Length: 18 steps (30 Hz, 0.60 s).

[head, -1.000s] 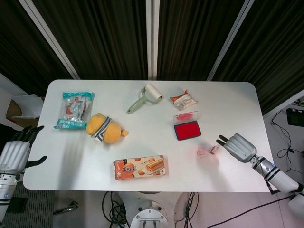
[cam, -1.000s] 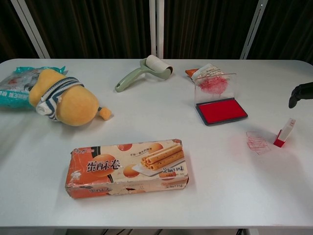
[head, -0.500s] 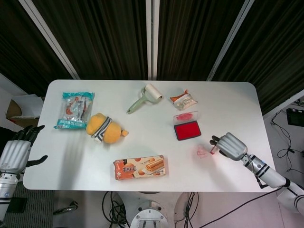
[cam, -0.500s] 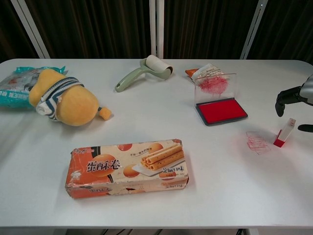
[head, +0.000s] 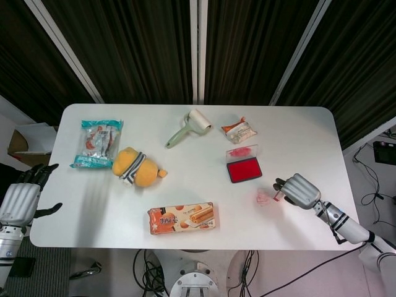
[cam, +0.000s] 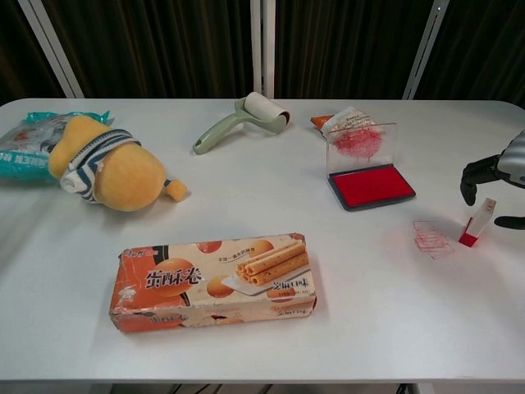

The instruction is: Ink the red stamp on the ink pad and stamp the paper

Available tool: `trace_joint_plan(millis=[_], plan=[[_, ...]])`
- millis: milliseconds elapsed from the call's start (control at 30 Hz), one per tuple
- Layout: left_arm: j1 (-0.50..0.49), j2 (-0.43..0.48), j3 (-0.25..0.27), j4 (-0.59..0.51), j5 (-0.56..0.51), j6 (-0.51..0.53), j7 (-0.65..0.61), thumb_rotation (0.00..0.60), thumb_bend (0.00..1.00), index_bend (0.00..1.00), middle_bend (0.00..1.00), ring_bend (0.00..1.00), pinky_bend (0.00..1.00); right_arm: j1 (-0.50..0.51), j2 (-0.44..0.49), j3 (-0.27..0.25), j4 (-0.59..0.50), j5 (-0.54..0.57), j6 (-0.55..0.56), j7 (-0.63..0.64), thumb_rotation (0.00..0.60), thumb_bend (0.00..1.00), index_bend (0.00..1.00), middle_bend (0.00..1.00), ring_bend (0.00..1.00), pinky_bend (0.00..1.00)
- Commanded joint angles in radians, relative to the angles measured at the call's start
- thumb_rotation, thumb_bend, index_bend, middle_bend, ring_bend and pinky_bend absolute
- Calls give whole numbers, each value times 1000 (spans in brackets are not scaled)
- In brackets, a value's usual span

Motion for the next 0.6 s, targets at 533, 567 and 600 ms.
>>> trace_joint_plan(millis=[533,567,600], plan=[[1,3,0,0,-6,0,2,600,120,131,183,118,210,5,-63,-32,90,16,-2,53,600,242,490,433,782,1000],[1,3,0,-1,-5,-1,3,600,121,131,183,118,210,4,-66,-34,94,18,0,55,600,242,494,436,782,1000],[1,3,1,-1,-5,-1,3,600,121,131,183,119,210,4,-68,-35,97,19,1,56,600,242,501,442,782,1000]])
